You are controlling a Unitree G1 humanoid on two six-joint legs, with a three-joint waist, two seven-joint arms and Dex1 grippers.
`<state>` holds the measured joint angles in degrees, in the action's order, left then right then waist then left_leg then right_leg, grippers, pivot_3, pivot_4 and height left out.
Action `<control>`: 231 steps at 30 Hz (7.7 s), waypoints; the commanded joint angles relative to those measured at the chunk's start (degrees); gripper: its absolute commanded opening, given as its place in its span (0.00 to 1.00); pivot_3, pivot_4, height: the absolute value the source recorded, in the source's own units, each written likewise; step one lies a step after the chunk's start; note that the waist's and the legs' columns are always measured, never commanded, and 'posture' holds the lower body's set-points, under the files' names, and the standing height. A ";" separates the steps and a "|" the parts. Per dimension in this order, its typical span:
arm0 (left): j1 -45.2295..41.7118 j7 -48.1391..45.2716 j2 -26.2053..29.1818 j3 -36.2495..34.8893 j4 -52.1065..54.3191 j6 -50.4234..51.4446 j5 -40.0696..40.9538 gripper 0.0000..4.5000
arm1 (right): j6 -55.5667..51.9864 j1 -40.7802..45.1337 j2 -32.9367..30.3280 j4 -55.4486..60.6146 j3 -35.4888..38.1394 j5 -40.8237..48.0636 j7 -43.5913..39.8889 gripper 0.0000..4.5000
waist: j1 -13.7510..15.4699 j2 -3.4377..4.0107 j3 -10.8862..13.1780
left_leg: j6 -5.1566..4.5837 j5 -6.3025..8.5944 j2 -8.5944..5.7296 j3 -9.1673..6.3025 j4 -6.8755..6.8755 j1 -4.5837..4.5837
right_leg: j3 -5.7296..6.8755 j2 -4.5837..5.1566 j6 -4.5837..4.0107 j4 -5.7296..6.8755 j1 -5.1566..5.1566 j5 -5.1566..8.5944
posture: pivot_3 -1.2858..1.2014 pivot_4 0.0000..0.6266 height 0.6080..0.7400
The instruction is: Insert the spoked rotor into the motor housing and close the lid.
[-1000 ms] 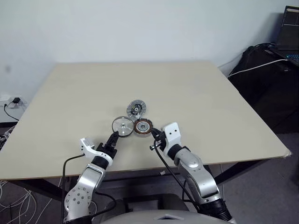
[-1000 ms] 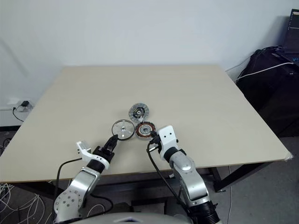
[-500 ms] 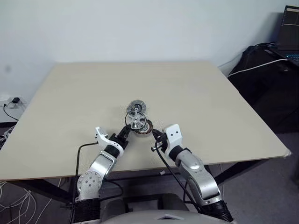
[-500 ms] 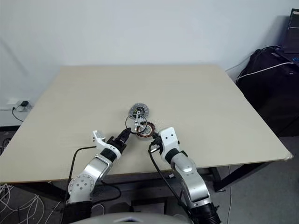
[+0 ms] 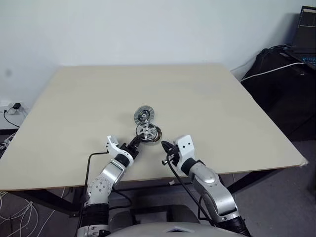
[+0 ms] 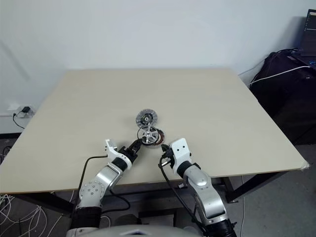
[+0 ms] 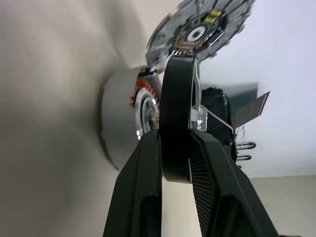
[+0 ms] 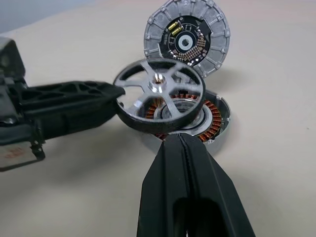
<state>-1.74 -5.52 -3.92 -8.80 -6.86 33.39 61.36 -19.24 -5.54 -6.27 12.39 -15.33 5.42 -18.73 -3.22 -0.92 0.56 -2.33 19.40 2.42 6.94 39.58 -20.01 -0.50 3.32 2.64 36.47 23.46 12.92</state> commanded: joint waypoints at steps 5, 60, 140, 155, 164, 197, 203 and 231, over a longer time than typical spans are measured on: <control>-4.45 -4.16 -3.51 -0.22 -2.68 -0.07 -0.91 0.18 | 0.69 0.09 0.18 3.29 0.63 0.56 0.45 0.00 | 0.06 0.00 0.00 | 0.00 0.00 0.00 -0.02 0.00 -0.02 | 0.01 0.00 0.00 -0.02 0.00 0.00 | 0.52 0.00 1.00; -4.70 -6.65 -5.20 0.05 -1.21 1.78 -4.48 0.99 | -0.89 -0.36 -0.59 3.78 0.14 0.74 0.22 0.00 | 1.13 0.18 -0.15 | -0.02 0.00 0.01 -0.55 0.08 -0.09 | 0.51 0.02 0.07 -0.45 -0.44 -0.10 | 0.52 0.00 1.00; 12.10 -12.83 7.83 15.94 8.10 -38.09 -54.27 0.90 | 1.06 17.31 1.49 -14.20 -1.09 -8.72 -1.29 0.00 | -0.08 1.19 -0.66 | 0.04 -0.05 0.06 -0.48 0.07 -0.47 | 0.71 0.04 0.42 -0.44 -0.06 -0.32 | 0.52 0.00 1.00; 11.63 -12.75 8.03 15.87 7.18 -38.02 -54.72 0.01 | -4.07 22.79 -5.77 -12.88 -6.76 -10.14 -11.69 0.00 | 0.01 1.18 -0.66 | 0.01 -0.05 0.05 -0.62 0.10 -0.45 | 0.70 0.04 0.39 -0.44 -0.08 -0.31 | 0.52 0.00 1.00; 11.45 -12.34 7.94 15.83 7.10 -38.00 -54.97 0.00 | -4.69 30.58 -9.59 -17.79 -13.12 -13.29 -20.39 0.49 | 0.34 1.17 -0.66 | 0.00 -0.05 0.04 -0.64 0.12 -0.46 | 0.71 0.04 0.42 -0.44 -0.10 -0.33 | 0.52 0.00 1.00; 11.52 -11.93 6.81 16.37 7.53 -37.11 -54.33 0.00 | 4.23 46.98 -10.90 -38.51 -21.52 -23.85 -36.56 0.63 | -0.01 1.18 -0.66 | 0.04 -0.08 0.03 -0.52 0.18 -0.48 | 0.84 0.03 0.45 -0.44 -0.15 -0.36 | 0.52 0.00 1.00; 11.68 -11.78 6.53 16.37 7.78 -36.89 -54.28 0.00 | 5.52 47.83 -10.31 -40.34 -21.64 -24.79 -37.13 0.63 | -0.20 1.18 -0.66 | 0.05 -0.08 0.03 -0.52 0.19 -0.48 | 0.84 0.03 0.46 -0.44 -0.16 -0.36 | 0.52 0.00 1.00; 11.63 -12.26 6.58 16.40 7.46 -36.54 -54.12 0.00 | 4.93 45.79 -9.78 -36.88 -17.91 -24.65 -33.63 0.03 | -0.21 1.20 -0.66 | 0.09 -0.11 0.04 -0.56 0.21 -0.48 | 0.90 0.04 0.44 -0.43 -0.19 -0.38 | 0.52 0.00 1.00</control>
<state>10.58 -17.59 2.86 7.34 -0.69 -2.82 6.95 -13.58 39.22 -15.92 -28.41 -36.27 -19.77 -54.21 -3.44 0.27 -0.10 -2.24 19.29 2.46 6.38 39.79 -20.49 0.40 3.36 3.07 36.04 23.28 12.54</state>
